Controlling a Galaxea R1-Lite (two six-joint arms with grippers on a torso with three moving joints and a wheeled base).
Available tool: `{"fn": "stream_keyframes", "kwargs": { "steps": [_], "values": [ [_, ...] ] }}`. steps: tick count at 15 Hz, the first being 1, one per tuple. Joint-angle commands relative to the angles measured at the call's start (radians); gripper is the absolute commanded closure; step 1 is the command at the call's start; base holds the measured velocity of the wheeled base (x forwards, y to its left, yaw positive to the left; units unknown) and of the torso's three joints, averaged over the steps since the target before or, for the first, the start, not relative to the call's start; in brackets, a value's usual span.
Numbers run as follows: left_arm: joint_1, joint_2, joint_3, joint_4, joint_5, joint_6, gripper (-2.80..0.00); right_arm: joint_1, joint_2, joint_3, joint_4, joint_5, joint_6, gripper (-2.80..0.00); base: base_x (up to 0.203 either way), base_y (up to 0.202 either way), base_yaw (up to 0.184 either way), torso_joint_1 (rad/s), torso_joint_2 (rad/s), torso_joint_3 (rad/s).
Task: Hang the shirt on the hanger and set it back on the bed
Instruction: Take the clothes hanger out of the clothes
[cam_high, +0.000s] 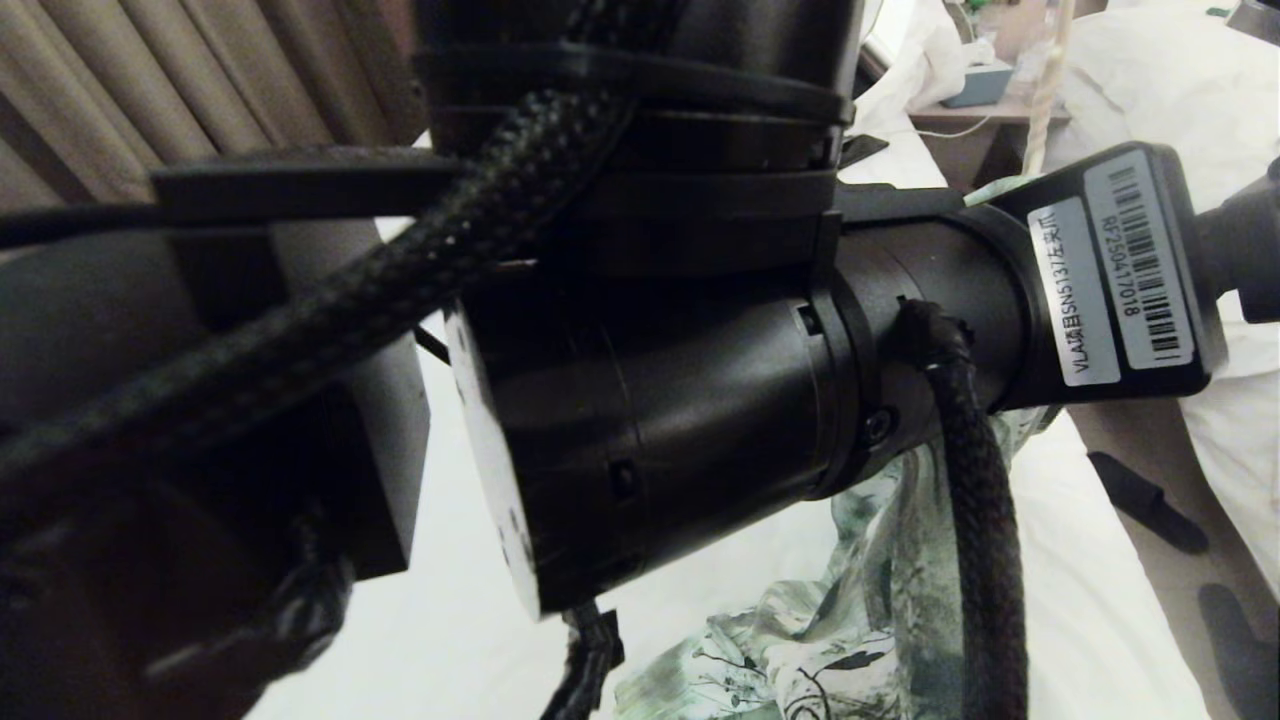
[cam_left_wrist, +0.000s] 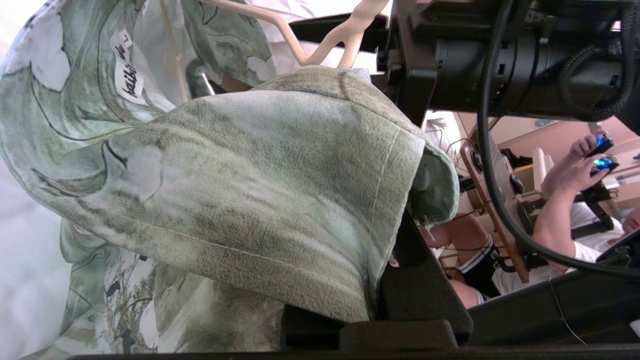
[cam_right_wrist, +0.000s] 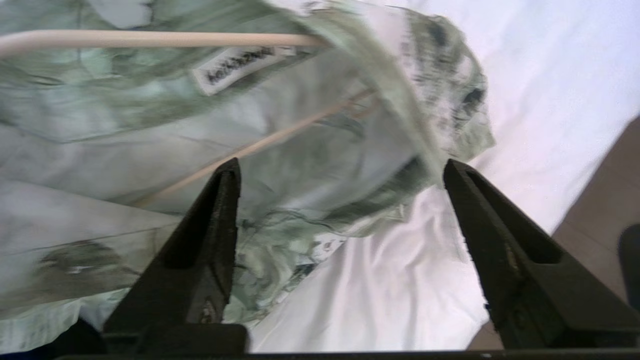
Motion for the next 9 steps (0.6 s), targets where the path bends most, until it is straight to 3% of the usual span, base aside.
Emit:
{"fn": "stream_keyframes", "kwargs": {
  "steps": [1,9],
  "values": [
    [0.001,-0.009,0.006,-0.002,0.000,-0.004,0.00,-0.017,0.005,-0.004,0.004,-0.002,-0.005,-2.80,0.000,0.000,0.000,0.000,0.00,0.000],
    [0.000,-0.040,0.026,-0.002,-0.004,-0.007,0.00,-0.051,0.086,-0.035,0.004,-0.013,-0.103,-2.80,0.000,0.000,0.000,0.000,0.00,0.000]
  ]
}}
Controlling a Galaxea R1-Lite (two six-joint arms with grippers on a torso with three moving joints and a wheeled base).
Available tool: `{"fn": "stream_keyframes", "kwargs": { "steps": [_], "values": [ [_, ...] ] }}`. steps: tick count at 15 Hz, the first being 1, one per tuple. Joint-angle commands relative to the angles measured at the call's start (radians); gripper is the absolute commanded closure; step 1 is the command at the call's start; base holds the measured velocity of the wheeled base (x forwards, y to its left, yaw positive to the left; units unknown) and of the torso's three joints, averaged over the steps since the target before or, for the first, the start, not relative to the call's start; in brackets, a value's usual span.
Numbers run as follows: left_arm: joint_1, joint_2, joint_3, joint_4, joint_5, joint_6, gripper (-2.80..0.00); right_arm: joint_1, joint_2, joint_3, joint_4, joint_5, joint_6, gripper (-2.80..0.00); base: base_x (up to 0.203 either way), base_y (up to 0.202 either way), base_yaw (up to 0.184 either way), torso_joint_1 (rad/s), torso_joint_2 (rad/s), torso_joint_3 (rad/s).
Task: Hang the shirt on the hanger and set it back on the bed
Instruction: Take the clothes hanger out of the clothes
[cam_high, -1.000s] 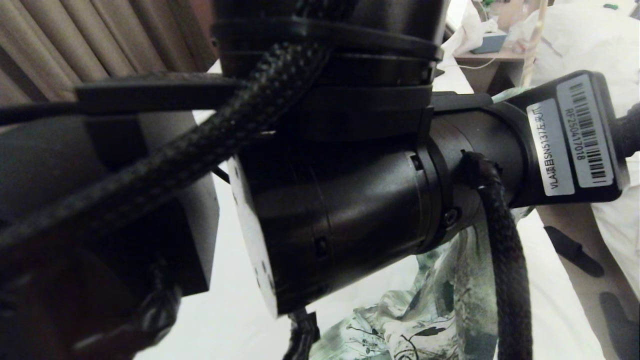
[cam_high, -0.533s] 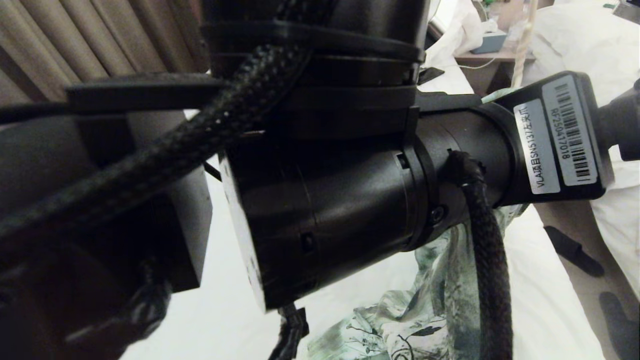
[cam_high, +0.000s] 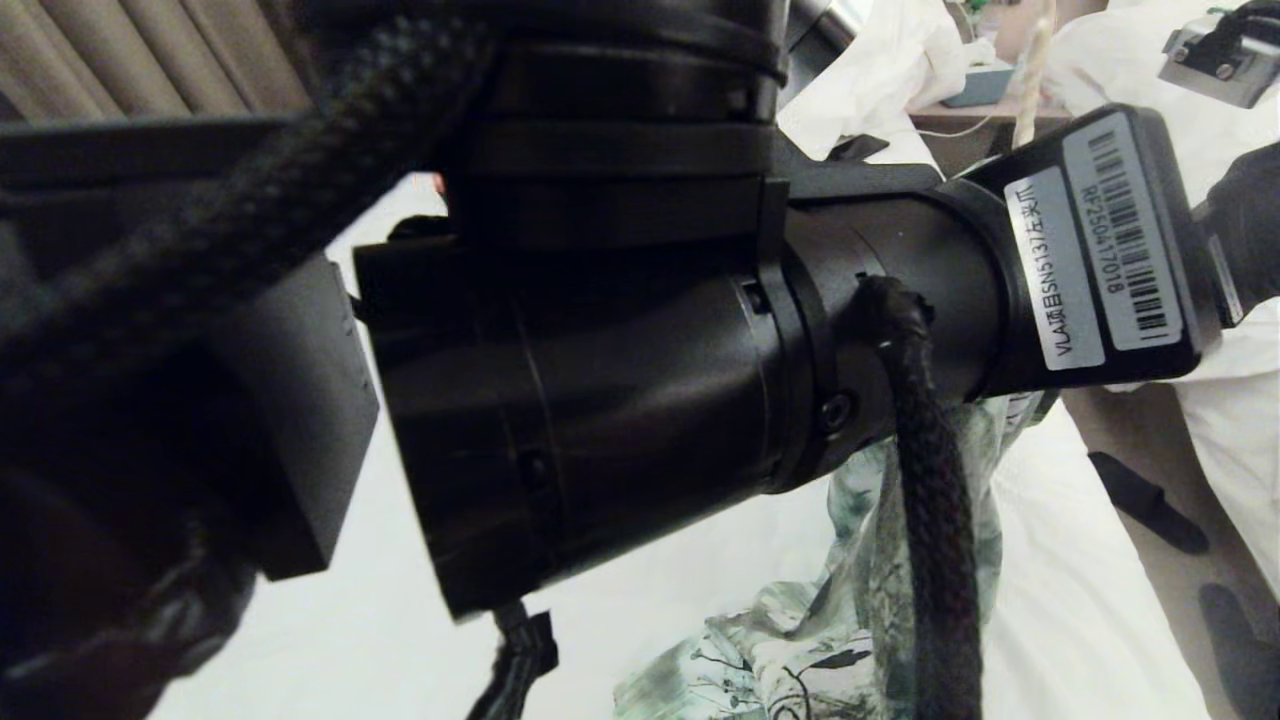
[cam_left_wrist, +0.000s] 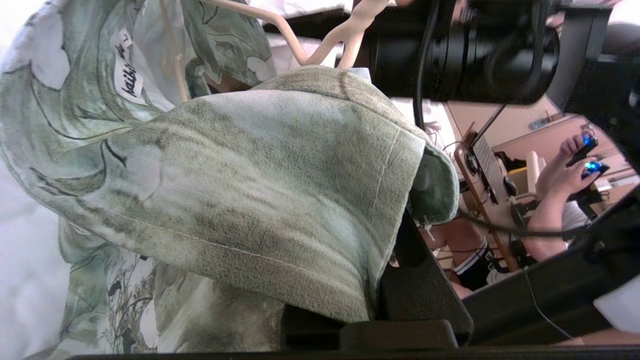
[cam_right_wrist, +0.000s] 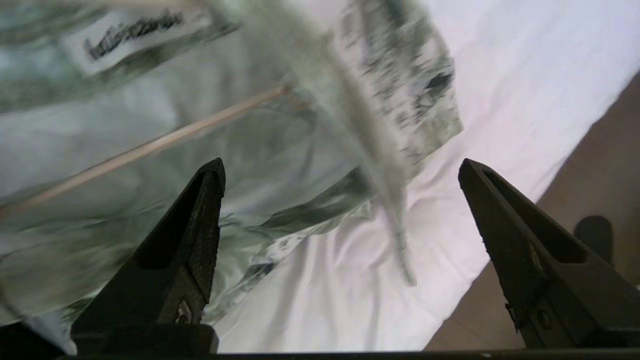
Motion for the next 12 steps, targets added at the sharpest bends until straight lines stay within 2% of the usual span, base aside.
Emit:
{"fn": "stream_keyframes", "kwargs": {
  "steps": [1,2,6,9,12],
  "values": [
    [0.000,-0.009,0.010,-0.002,0.001,-0.005,0.00,-0.012,0.024,-0.023,0.004,0.000,-0.004,-2.80,0.000,0.000,0.000,0.000,0.00,0.000],
    [-0.001,-0.010,0.017,-0.002,0.001,-0.005,0.00,-0.016,0.035,-0.032,0.004,-0.001,-0.003,0.00,0.000,0.000,0.000,0.000,0.00,0.000],
    [-0.002,-0.026,0.022,-0.022,-0.001,-0.004,0.00,-0.016,0.068,-0.038,0.003,-0.003,-0.003,0.00,0.000,0.000,0.000,0.000,0.00,0.000],
    [-0.002,-0.036,0.048,-0.039,-0.003,-0.007,0.00,-0.014,0.071,-0.090,0.010,-0.002,0.000,0.00,0.000,0.000,0.000,0.000,0.00,0.000],
    [-0.005,-0.037,0.104,-0.139,-0.020,-0.006,0.00,-0.009,0.076,-0.149,0.009,0.017,0.057,0.00,0.000,0.000,0.000,0.000,0.00,0.000]
  ]
}}
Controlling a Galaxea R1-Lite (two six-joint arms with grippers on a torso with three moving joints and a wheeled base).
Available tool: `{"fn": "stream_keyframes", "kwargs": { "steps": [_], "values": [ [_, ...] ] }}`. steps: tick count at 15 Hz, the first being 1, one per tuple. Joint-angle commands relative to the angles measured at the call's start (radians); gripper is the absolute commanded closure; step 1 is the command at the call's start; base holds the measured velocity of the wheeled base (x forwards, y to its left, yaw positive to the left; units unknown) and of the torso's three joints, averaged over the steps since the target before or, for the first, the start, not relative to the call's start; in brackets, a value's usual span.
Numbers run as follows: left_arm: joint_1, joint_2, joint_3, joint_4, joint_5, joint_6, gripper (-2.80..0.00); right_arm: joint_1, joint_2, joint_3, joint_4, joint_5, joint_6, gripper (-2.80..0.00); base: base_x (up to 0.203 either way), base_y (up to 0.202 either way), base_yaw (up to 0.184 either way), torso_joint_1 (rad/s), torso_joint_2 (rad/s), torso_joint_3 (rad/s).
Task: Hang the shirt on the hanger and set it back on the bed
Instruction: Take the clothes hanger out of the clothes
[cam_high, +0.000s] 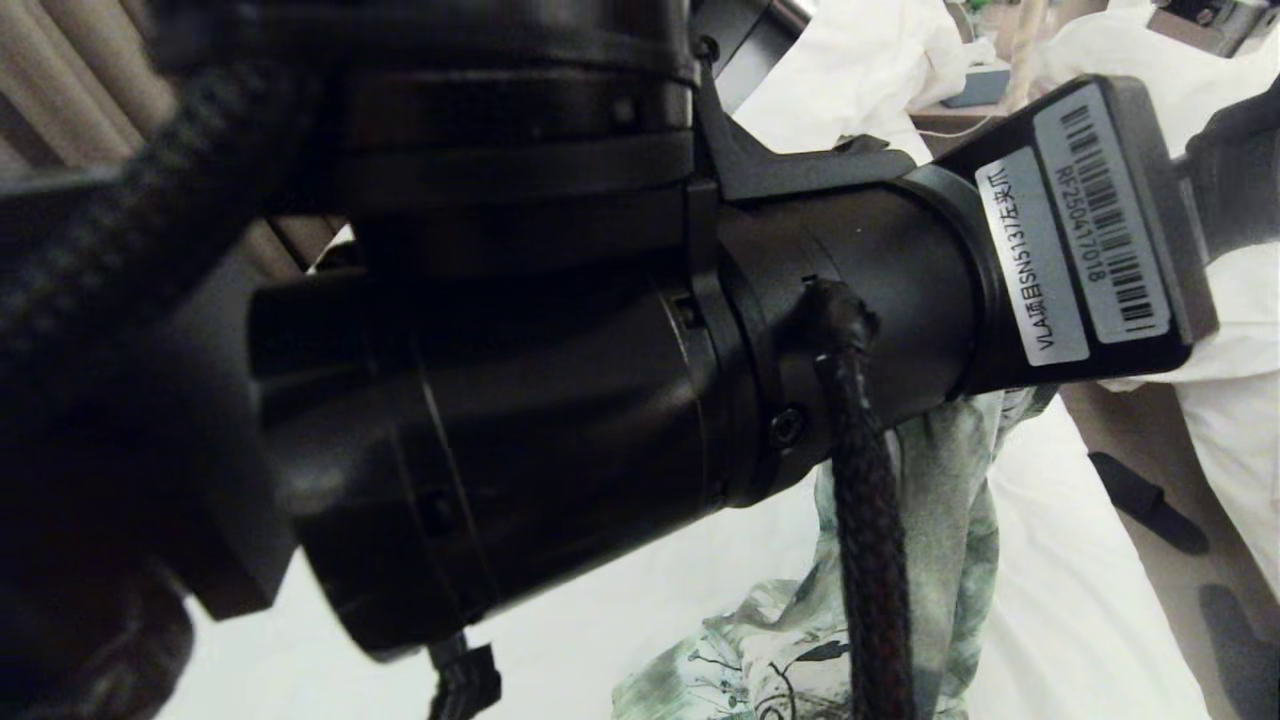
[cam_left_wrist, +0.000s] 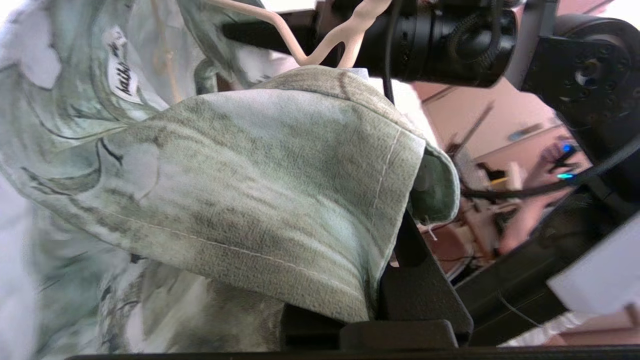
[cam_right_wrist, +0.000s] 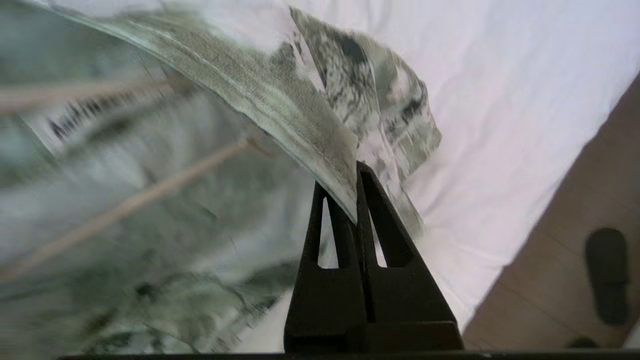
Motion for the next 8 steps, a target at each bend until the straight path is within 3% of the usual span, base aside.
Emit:
{"fn": "stream_keyframes", "kwargs": {
  "steps": [1,3,8],
  "values": [
    [-0.004,-0.009,0.049,-0.059,-0.015,-0.005,0.00,0.005,0.004,-0.038,0.003,0.009,0.013,0.00,0.000,0.000,0.000,0.000,0.00,0.000],
    [-0.019,-0.021,0.134,-0.137,-0.025,-0.003,0.00,0.027,0.013,-0.098,0.004,0.016,0.039,0.00,0.000,0.000,0.000,0.000,0.00,0.000],
    [-0.044,-0.023,0.365,-0.491,-0.106,0.001,0.00,0.170,-0.003,-0.113,-0.001,0.011,0.066,0.00,0.000,0.000,0.000,0.000,0.00,0.000]
  ]
}}
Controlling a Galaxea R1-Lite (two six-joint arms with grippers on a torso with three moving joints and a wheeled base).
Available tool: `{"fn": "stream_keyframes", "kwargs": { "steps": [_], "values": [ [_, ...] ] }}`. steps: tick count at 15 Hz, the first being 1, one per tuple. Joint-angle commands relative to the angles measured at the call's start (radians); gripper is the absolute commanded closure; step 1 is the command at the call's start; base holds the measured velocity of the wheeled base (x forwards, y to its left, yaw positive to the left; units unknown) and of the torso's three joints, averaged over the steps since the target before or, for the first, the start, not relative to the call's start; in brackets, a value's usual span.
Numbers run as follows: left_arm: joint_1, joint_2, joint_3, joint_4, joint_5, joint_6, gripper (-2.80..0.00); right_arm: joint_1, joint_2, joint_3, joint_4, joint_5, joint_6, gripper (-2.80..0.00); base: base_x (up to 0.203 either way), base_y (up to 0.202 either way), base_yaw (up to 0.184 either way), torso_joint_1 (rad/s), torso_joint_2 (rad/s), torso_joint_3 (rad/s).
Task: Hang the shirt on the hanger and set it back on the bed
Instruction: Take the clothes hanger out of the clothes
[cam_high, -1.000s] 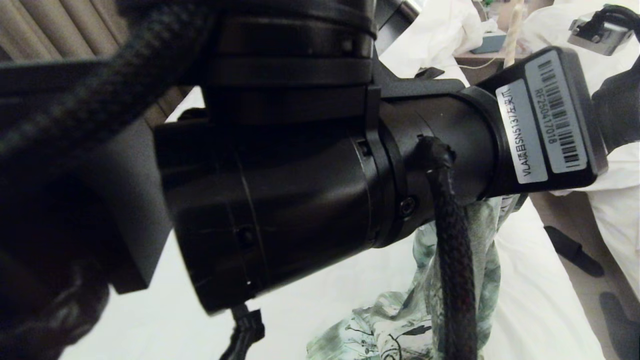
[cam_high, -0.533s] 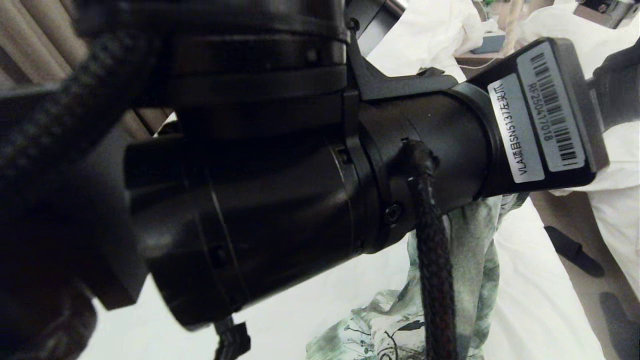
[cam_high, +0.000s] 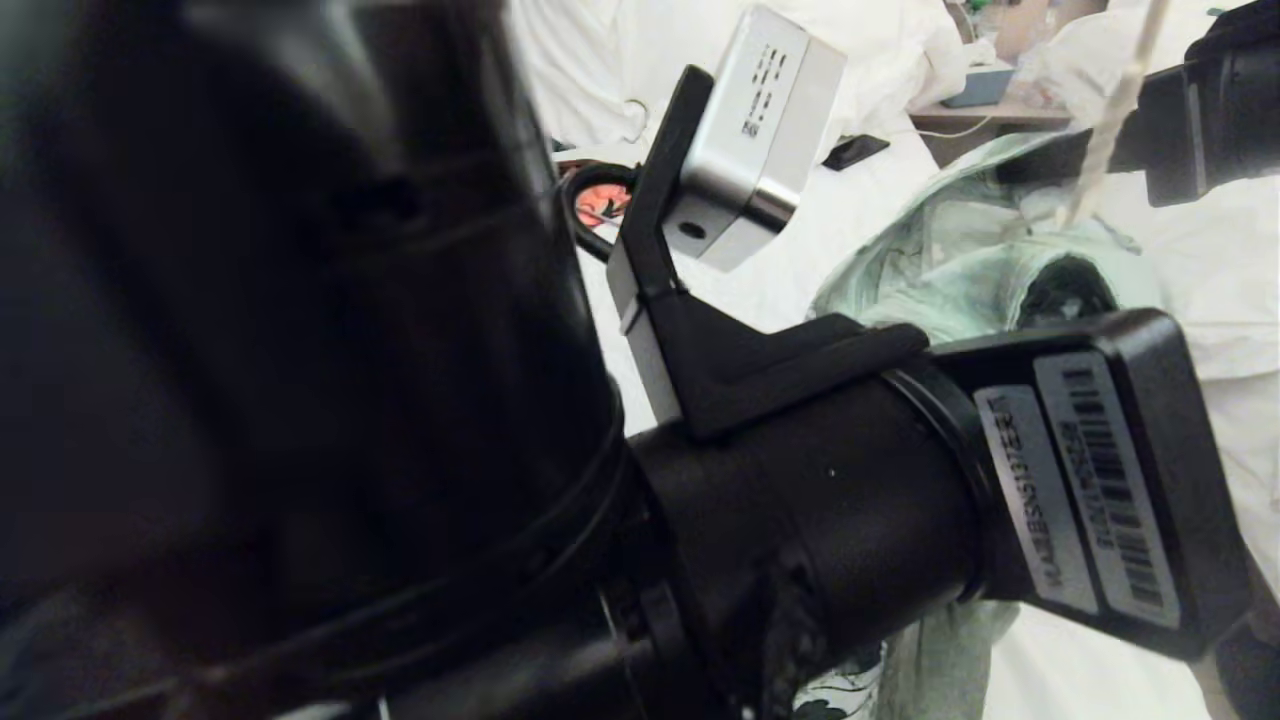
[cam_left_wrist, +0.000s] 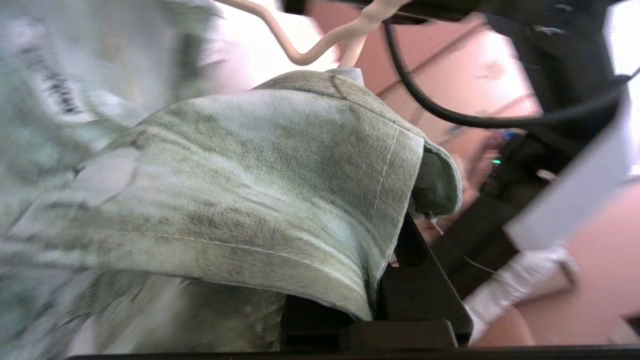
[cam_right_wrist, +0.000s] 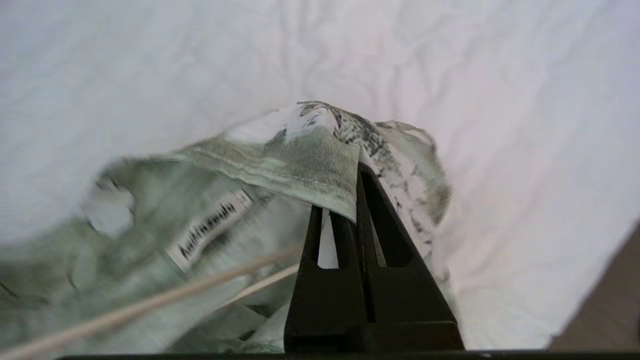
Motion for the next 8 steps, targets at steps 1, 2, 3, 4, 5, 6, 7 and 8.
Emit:
{"fn": "stream_keyframes", "kwargs": {
  "steps": [1,2,3,4,5,6,7,8],
  "values": [
    [-0.010,0.009,0.068,-0.109,-0.011,-0.001,0.00,0.041,-0.012,-0.001,0.003,0.000,0.001,0.00,0.000,0.000,0.000,0.000,0.00,0.000],
    [-0.008,0.015,0.107,-0.163,-0.025,0.004,0.00,0.067,-0.029,-0.001,0.003,0.000,0.003,0.00,0.000,0.000,0.000,0.000,0.00,0.000],
    [-0.003,0.032,0.142,-0.235,-0.045,0.026,0.00,0.094,-0.042,-0.001,0.003,0.000,0.003,0.00,0.000,0.000,0.000,0.000,0.00,0.000],
    [0.006,0.056,0.162,-0.297,-0.063,0.061,0.00,0.119,-0.051,-0.001,0.004,-0.003,0.006,0.00,0.000,0.000,0.000,0.000,0.00,0.000],
    [0.014,0.082,0.171,-0.340,-0.077,0.093,0.00,0.144,-0.060,-0.001,0.003,-0.008,0.020,0.00,0.000,0.000,0.000,0.000,0.00,0.000],
    [0.031,0.106,0.173,-0.364,-0.089,0.110,0.00,0.167,-0.068,-0.002,0.002,-0.014,0.045,0.00,0.000,0.000,0.000,0.000,0.00,0.000],
    [0.057,0.122,0.174,-0.374,-0.101,0.116,0.00,0.184,-0.081,-0.003,0.004,-0.016,0.063,0.00,0.000,0.000,0.000,0.000,0.00,0.000],
    [0.084,0.128,0.171,-0.376,-0.118,0.117,0.00,0.199,-0.090,-0.002,0.006,-0.017,0.067,0.00,0.000,0.000,0.000,0.000,0.00,0.000]
  ]
}}
